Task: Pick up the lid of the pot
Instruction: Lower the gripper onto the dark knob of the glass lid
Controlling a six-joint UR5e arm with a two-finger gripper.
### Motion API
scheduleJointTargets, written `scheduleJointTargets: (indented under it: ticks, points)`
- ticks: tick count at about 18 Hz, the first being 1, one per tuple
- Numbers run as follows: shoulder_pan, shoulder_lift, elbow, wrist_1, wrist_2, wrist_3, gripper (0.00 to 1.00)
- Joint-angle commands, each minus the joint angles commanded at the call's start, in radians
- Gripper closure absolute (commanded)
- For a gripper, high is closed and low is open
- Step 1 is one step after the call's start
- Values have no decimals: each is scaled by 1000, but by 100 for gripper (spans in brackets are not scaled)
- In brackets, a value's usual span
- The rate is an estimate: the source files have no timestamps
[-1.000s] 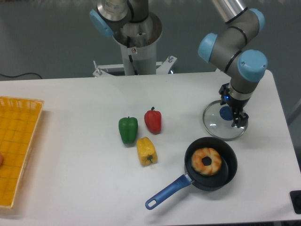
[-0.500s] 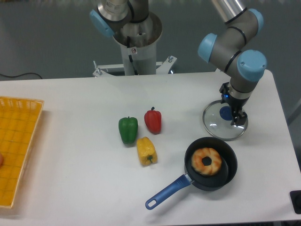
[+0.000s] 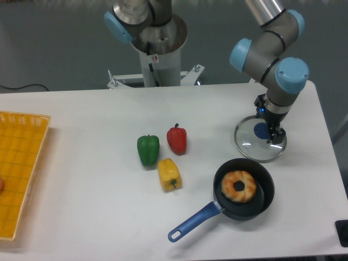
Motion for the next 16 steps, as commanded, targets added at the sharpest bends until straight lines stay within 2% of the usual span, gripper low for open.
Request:
scheduleJointTargets:
  ticks: [16]
  points:
    - [-2, -25, 0, 12, -2, 15, 2]
